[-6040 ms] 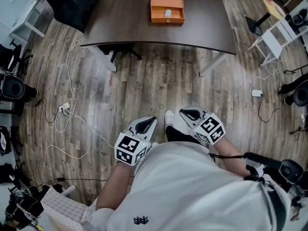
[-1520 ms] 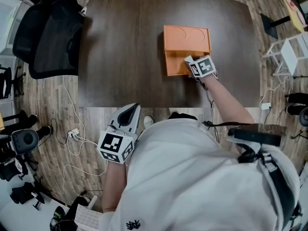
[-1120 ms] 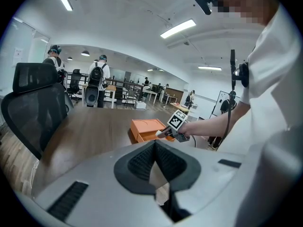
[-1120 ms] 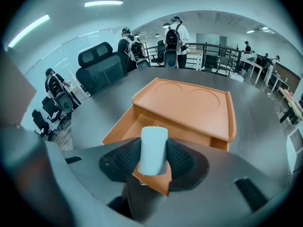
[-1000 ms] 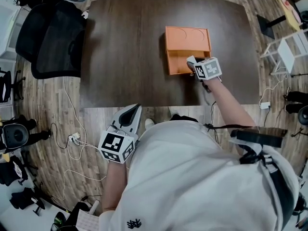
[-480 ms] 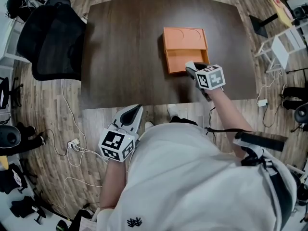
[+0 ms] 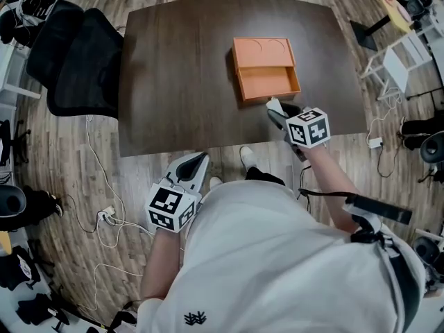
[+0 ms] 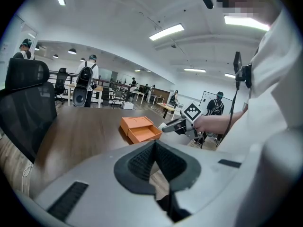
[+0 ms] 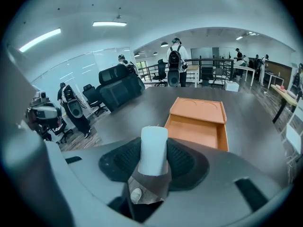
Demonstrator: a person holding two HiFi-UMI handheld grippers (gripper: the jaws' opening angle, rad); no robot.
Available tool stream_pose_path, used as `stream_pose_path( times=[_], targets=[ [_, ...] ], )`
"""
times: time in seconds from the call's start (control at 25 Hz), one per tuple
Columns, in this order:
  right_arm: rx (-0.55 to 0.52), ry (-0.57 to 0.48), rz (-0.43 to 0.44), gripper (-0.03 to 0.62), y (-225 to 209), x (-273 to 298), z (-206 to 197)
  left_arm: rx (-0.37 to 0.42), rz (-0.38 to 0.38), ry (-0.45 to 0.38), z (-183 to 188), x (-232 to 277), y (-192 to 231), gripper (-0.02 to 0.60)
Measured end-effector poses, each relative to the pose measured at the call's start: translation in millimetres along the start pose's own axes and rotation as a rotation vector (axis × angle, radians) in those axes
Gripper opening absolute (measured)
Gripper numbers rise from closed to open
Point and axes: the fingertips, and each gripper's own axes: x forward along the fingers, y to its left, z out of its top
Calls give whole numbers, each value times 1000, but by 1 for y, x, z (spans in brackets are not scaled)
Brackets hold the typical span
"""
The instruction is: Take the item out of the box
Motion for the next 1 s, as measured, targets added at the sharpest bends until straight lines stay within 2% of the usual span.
stream_pose_path(
  times=[0.4, 0.56, 1.0],
  targets=[
    [7, -41, -5, 164, 55, -42, -29, 21, -59, 9, -24, -25, -16, 11],
    [17, -51, -1, 164, 75, -54, -41, 52, -74, 28, -34, -31, -20, 11],
    [16, -58, 0, 164, 113, -74, -62, 69, -127, 31, -45, -44, -31, 11]
  ],
)
